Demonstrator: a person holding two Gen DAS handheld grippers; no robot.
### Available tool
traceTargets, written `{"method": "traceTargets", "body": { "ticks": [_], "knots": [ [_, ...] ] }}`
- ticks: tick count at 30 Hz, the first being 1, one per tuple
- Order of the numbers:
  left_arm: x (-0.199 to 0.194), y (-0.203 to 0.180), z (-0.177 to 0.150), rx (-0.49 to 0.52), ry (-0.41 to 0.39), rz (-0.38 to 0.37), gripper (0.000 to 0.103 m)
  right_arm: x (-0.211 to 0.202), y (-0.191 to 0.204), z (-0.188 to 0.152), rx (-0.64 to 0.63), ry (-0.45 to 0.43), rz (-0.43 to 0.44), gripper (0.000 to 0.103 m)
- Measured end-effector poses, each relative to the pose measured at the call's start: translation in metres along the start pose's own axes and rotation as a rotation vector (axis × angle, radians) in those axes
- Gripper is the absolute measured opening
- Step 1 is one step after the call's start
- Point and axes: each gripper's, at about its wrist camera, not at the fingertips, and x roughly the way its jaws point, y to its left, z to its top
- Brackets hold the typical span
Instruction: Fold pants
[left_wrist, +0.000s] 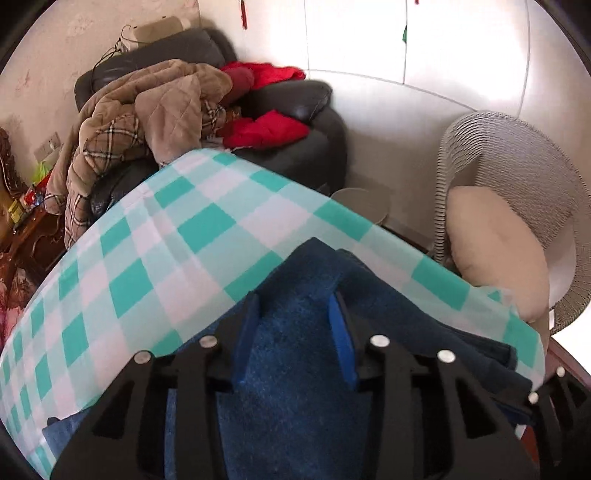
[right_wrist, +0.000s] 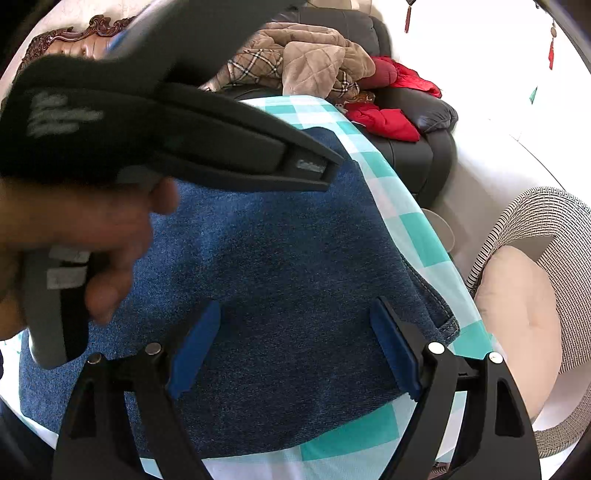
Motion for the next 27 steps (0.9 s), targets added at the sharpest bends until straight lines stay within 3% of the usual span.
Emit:
{"method": "traceTargets", "body": {
  "ticks": [5,7,9,13,15,20,22,25,27],
  "knots": [
    [-0.015,0.011,0.001,-0.077,-0.035,-0.023,0.044,0.0,-0.001,-0.001,-0.001,0.001,0.001,0.08],
    [-0.043,0.026,-0.003,-0.144,-0.09,0.026,0.044,-0.001,-0.001,-0.001,-0.001,0.001,0.002,0.08],
    [-0.062,0.043,-0.014,-0.218,-0.08,0.059,0.044,-0.001,-0.002,-0.001,0.002,0.001,0.002,0.08],
    [-0.091,0.072,-0.066,-0.368,-0.02,0.155,0.044,-0.001,-0.001,-0.001,0.001,0.0,0.001,0.08],
    [-0.096,0.077,-0.094,-0.416,0.021,0.133,0.044,0.0,-0.001,0.0,0.0,0.002,0.001,0.08],
    [-0.107,0.07,-0.147,-0.392,0.072,0.164,0.056,0.0,0.0,0.002,-0.002,0.007,-0.001,0.08],
    [-0.104,0.063,-0.161,-0.397,0.107,0.144,0.072,0.0,0.002,0.002,-0.002,0.011,-0.004,0.08],
    [-0.106,0.053,-0.171,-0.371,0.12,0.172,0.08,0.0,0.001,0.002,-0.004,0.015,-0.005,0.08],
    [-0.107,0.055,-0.177,-0.428,0.135,0.173,0.089,0.0,0.001,0.002,-0.004,0.016,-0.005,0.08]
  ]
}}
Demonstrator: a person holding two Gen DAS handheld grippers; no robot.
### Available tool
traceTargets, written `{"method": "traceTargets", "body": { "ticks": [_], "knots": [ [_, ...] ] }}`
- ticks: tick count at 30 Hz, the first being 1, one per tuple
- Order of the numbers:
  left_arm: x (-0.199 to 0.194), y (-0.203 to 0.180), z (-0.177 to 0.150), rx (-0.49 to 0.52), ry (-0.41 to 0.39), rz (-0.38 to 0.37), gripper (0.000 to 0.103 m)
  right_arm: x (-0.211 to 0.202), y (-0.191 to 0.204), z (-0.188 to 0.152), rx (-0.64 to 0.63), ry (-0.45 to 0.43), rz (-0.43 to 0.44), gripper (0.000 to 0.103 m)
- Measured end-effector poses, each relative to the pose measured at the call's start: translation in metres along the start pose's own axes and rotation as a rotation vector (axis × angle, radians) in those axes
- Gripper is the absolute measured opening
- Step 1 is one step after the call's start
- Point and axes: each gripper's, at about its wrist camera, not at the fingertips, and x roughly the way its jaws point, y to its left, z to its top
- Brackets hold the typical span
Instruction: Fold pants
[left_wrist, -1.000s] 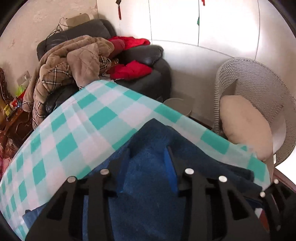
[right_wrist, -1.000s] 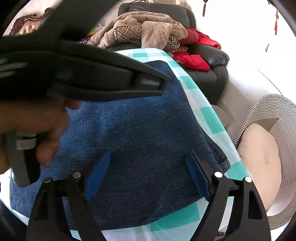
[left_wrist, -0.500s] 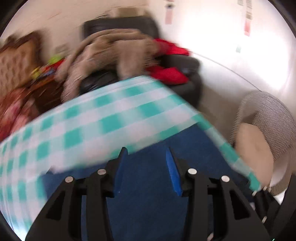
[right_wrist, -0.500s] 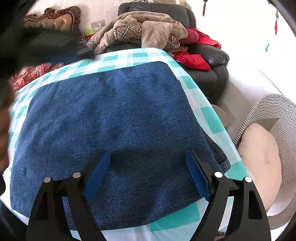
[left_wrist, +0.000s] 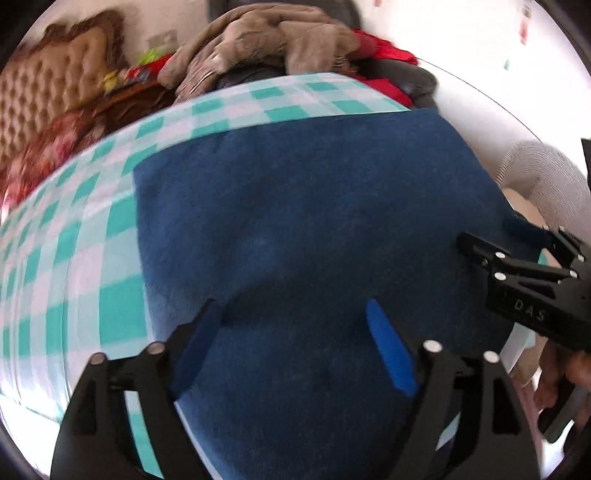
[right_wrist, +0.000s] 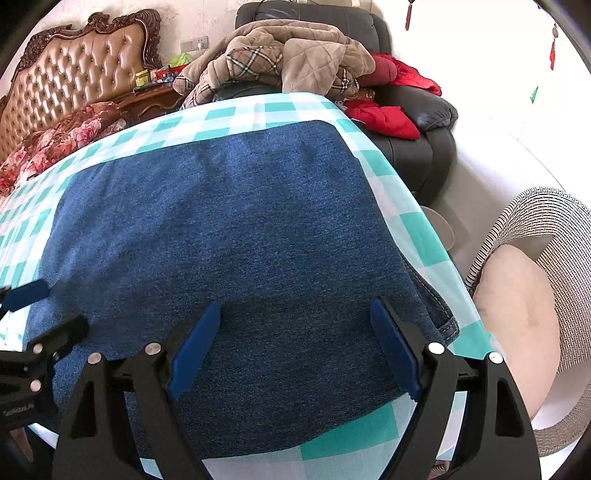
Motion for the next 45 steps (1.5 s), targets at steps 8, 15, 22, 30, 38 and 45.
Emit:
{"method": "traceTargets", "body": {
  "ticks": [8,15,22,30,38,45],
  "knots": [
    [-0.01,0.007,-0.01,-0.015,-0.02,0.04,0.101,0.0,0.0,0.001,-0.003,-0.005,-0.012,0.083],
    [-0.036,0.002,-0.029,0.056,-0.086,-0.063,0.066,0.0,0.001,0.001,-0.002,0.005,-0.036,0.086],
    [-0.02,0.003,-0.04,0.059,-0.029,-0.063,0.057,-0.001,0.004,0.003,0.0,0.02,-0.052,0.086],
    [-0.017,0.002,-0.044,0.063,-0.033,-0.055,0.058,-0.01,0.006,0.003,0.004,0.042,-0.078,0.086],
    [-0.02,0.006,-0.04,0.038,-0.04,-0.063,0.061,-0.029,-0.005,0.001,0.047,0.021,-0.093,0.086],
    [-0.071,0.011,-0.029,0.025,-0.114,-0.072,0.081,-0.032,-0.009,-0.006,0.032,0.061,-0.114,0.088]
  ]
}}
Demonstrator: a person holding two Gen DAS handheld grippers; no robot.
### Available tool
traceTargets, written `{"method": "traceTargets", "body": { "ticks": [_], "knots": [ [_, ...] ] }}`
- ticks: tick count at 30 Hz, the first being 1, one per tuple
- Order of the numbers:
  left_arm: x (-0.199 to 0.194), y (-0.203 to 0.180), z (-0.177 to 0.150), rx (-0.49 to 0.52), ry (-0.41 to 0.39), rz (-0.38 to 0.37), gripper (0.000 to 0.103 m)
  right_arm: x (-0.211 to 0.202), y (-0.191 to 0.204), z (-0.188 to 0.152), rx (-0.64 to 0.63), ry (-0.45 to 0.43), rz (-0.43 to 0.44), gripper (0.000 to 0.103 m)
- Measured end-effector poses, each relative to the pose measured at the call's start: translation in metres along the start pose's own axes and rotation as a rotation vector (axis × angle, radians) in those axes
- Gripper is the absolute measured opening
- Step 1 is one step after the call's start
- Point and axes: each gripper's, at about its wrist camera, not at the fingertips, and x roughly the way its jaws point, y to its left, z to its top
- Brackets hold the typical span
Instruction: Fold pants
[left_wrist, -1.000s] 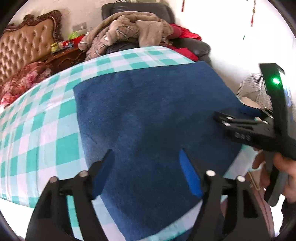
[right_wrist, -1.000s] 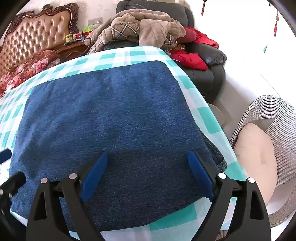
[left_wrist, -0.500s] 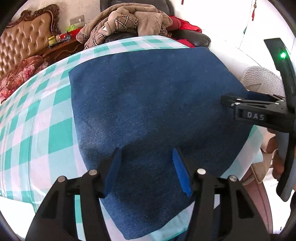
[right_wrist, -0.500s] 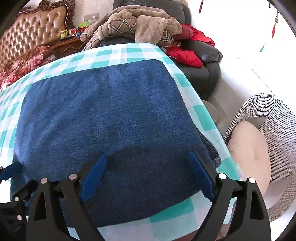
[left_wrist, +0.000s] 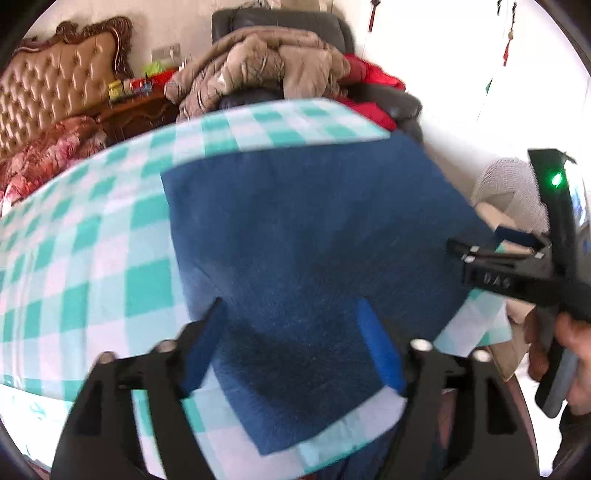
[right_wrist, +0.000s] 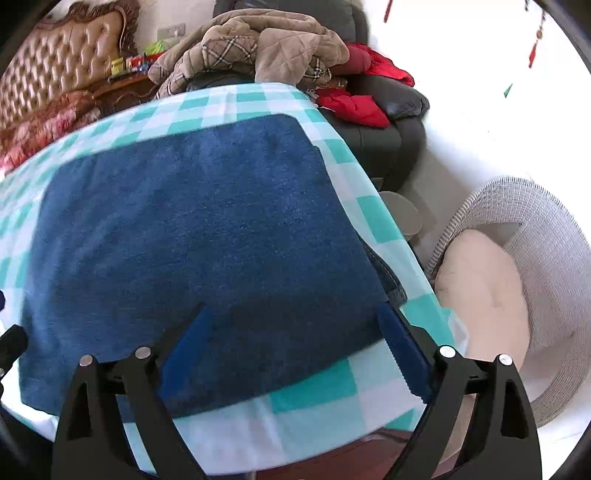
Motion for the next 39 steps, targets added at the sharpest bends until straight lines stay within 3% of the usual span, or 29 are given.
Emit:
{"method": "traceTargets", "body": {
  "ticks": [3,6,14,23,39],
  "knots": [
    [-0.021,-0.003,0.008,0.012,-0.006,0.005,0.083,-0.027,-0.005,0.0,0.019,-0.026,0.021,0.088],
    [-0.043,-0.008,0.015,0.015,-0.04,0.01,0.102,-0.059,-0.008,0.0,0.025,-0.064,0.038,0.088],
    [-0.065,-0.019,0.02,0.01,-0.076,0.032,0.102,-0.1,-0.014,-0.002,0.03,-0.12,0.056,0.088],
    [-0.061,-0.021,0.02,-0.009,-0.04,-0.007,0.101,-0.098,-0.018,-0.004,0.037,-0.118,0.056,0.088],
    [-0.058,-0.019,0.02,-0.004,-0.041,-0.005,0.101,-0.098,-0.016,-0.001,0.04,-0.122,0.065,0.088]
  ]
}}
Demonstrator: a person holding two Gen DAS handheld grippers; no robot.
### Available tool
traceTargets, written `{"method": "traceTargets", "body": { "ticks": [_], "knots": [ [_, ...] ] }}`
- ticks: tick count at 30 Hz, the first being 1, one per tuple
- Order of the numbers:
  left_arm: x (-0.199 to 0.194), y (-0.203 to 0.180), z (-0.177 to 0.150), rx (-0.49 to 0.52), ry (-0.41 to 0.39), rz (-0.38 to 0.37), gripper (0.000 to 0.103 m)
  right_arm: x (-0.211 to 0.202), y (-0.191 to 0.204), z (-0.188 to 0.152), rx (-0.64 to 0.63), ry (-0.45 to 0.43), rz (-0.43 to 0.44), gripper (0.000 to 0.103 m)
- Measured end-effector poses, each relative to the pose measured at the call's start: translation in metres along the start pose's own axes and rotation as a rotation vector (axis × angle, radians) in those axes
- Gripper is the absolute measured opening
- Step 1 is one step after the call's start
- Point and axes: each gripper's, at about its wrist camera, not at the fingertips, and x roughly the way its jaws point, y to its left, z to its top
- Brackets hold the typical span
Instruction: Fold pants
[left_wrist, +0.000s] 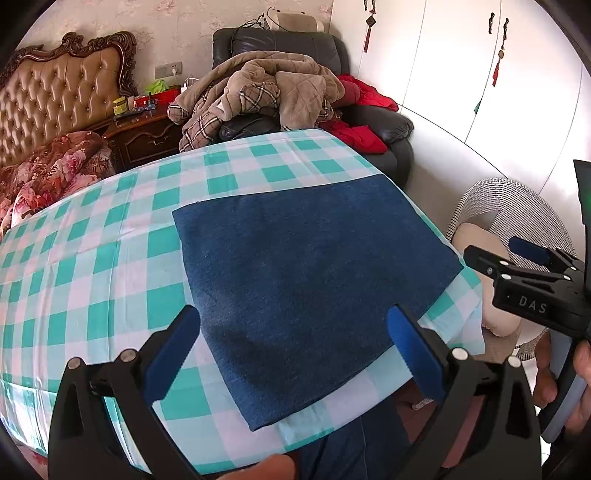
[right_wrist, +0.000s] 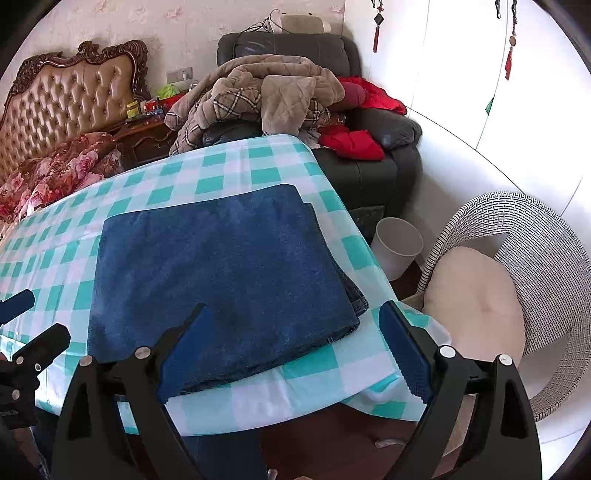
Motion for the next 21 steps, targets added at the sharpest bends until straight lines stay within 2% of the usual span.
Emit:
{"method": "traceTargets", "body": {
  "ticks": [21],
  "knots": [
    [0.0029,0.0,0.0037,-0.001,-0.013,0.005,0.102,0.0037,-0.0014,-0.0013,0.002,0.009,0.005,0.088]
  ]
}}
